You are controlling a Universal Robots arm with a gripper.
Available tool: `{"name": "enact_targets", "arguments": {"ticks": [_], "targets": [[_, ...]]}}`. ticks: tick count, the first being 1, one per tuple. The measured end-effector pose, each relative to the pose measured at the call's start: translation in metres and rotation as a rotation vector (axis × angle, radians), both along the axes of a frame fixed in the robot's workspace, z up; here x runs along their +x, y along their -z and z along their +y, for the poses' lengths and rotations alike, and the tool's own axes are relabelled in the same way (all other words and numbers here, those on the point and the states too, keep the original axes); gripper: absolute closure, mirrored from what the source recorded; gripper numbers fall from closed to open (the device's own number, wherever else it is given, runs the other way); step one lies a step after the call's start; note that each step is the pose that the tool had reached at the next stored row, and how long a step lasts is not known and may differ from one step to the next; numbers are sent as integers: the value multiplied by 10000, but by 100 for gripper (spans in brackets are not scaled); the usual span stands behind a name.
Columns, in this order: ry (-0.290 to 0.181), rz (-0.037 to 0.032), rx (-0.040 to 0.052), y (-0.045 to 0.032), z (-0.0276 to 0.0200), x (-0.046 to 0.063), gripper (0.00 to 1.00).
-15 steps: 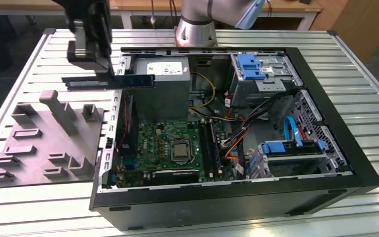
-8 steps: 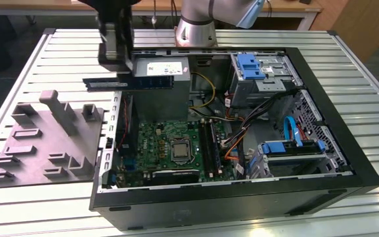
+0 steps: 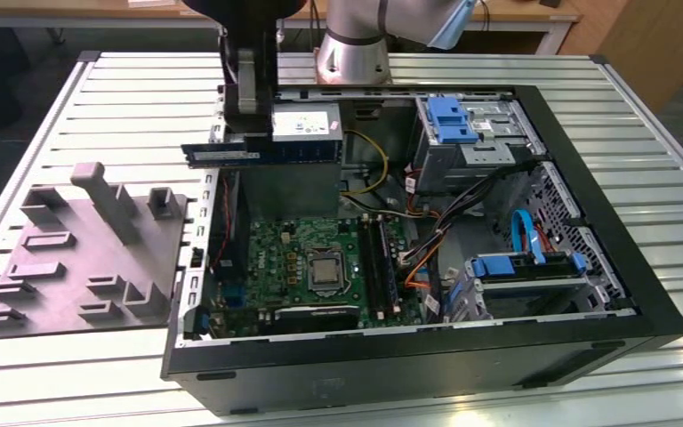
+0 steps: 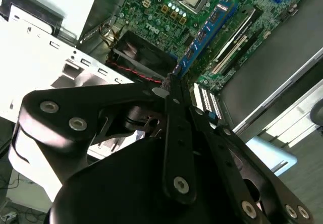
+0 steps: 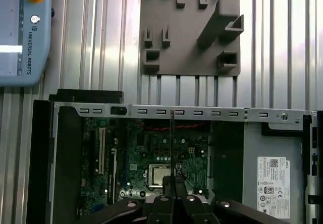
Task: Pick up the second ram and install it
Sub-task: 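Pick up the second ram and move it above second insertion slot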
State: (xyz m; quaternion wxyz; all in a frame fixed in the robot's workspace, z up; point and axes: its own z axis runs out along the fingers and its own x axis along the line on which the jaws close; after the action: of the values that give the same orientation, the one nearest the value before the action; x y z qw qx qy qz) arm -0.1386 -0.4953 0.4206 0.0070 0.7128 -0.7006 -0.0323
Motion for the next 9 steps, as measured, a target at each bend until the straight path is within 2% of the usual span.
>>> {"name": "enact_targets", "arguments": {"ticks": [5, 9], "targets": [[0, 2, -3, 2, 1, 17, 89], [0, 20, 0, 16, 1, 160, 89]]}}
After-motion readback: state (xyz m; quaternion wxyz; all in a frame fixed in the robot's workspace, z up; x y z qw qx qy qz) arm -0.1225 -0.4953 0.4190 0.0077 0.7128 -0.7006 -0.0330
